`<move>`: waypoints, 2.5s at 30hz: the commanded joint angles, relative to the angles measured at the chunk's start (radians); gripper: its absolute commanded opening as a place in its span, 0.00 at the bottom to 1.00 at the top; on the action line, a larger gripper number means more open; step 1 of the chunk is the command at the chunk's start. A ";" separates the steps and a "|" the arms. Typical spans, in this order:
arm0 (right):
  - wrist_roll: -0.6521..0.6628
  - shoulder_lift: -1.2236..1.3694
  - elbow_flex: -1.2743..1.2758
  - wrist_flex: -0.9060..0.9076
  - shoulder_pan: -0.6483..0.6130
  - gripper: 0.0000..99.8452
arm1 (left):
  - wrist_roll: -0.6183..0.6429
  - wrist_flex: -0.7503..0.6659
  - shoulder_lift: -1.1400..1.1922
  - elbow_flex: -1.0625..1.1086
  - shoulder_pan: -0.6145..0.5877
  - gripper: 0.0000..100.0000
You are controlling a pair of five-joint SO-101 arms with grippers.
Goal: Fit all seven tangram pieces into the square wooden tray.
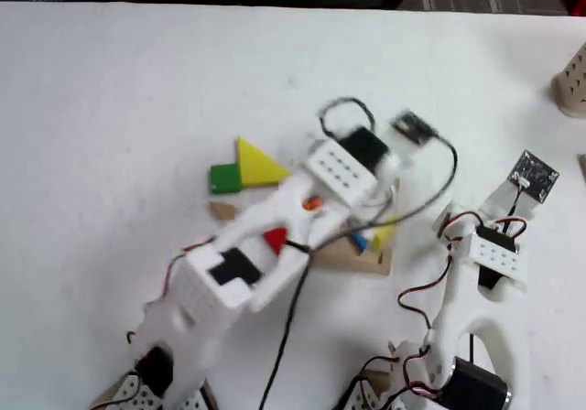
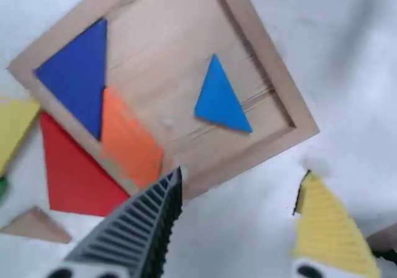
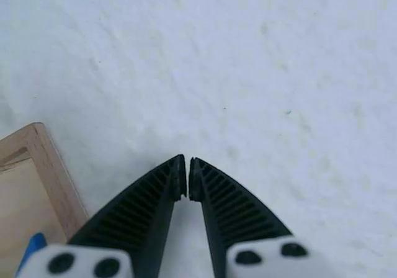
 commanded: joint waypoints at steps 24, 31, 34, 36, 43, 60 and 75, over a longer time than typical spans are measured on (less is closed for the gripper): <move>0.115 -0.338 0.172 0.059 -0.329 0.02 | -0.115 -0.712 -0.736 1.092 -0.414 0.14; 0.034 -0.515 0.216 0.236 -0.552 0.02 | -0.107 -0.744 -0.730 1.119 -0.515 0.14; -0.002 -0.481 0.216 0.211 -0.605 0.02 | -0.107 -0.746 -0.725 1.119 -0.539 0.14; -0.005 -0.438 0.213 0.189 -0.630 0.02 | -0.107 -0.760 -0.716 1.122 -0.544 0.14; -0.006 -0.243 0.147 0.182 -0.644 0.02 | -0.107 -0.781 -0.685 1.119 -0.538 0.14; 0.048 -0.153 0.140 0.031 -0.479 0.02 | -0.110 -0.787 -0.682 1.125 -0.536 0.14; 0.044 -0.120 0.118 -0.002 -0.476 0.02 | -0.110 -0.787 -0.682 1.126 -0.536 0.14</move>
